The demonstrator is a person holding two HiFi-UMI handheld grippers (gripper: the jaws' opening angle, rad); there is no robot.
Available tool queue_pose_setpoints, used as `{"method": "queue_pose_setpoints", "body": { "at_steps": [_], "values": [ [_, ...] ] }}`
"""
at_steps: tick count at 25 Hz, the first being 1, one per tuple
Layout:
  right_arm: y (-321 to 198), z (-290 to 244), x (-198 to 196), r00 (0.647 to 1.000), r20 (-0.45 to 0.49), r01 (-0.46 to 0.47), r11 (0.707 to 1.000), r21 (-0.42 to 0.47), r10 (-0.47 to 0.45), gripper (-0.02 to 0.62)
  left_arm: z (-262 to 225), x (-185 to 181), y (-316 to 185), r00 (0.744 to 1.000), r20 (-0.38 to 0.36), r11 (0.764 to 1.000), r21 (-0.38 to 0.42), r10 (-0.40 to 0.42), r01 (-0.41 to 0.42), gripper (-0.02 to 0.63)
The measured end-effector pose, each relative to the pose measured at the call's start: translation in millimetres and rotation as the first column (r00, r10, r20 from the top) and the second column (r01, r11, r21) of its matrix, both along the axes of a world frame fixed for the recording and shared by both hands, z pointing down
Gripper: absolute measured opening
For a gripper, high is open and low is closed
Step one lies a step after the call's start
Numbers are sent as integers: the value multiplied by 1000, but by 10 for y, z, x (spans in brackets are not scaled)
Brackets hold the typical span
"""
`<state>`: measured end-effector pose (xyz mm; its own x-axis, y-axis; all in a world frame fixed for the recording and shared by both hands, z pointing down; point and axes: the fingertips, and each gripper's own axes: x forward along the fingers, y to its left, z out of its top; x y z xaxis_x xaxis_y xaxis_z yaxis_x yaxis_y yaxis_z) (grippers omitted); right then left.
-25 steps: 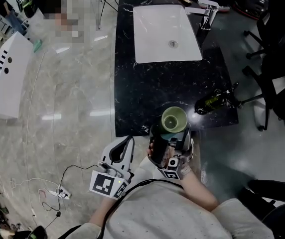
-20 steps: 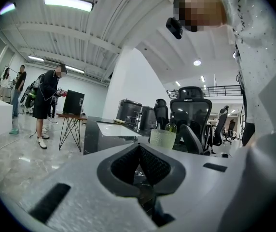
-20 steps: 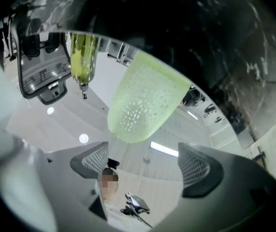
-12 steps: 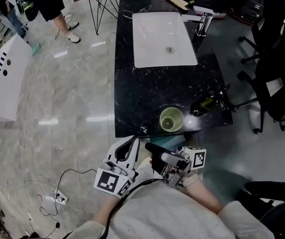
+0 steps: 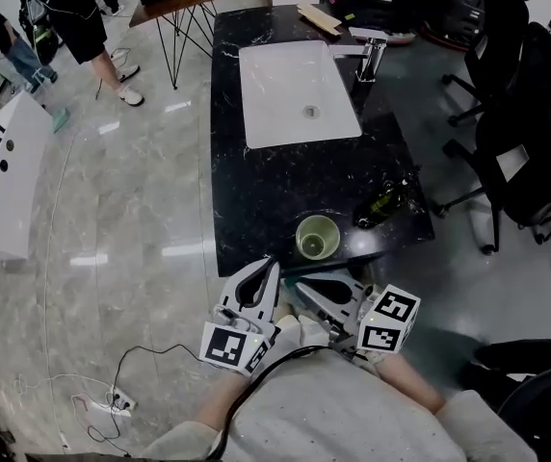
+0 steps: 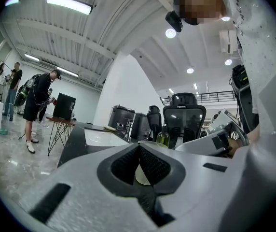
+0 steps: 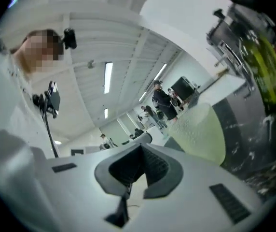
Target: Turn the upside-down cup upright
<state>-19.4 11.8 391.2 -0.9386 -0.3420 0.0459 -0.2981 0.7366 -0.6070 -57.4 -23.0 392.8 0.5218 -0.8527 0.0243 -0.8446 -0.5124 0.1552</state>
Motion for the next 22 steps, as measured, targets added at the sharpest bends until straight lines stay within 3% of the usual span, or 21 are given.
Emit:
{"method": "queue_pose_setpoints", "body": {
  "at_steps": [3, 6, 12, 15, 22],
  "values": [
    [-28, -99, 53, 995, -91, -21, 990, 142, 34, 8, -52, 50, -37, 1000, 3, 1000, 17, 3, -3, 8],
    [-81, -249, 118, 991, -90, -71, 968, 240, 95, 8, -105, 98, -57, 1000, 8, 1000, 30, 5, -5, 8],
    [-234, -518, 235, 952, -125, -199, 878, 434, 278, 8, -248, 153, -62, 999, 32, 997, 70, 14, -16, 8],
    [-276, -573, 260, 938, -129, -229, 852, 470, 323, 8, -284, 161, -62, 999, 37, 997, 81, 14, -17, 8],
    [-310, -583, 317, 928, -124, -255, 843, 475, 350, 8, -301, 195, -47, 999, 40, 996, 88, 16, -19, 8]
  ]
}}
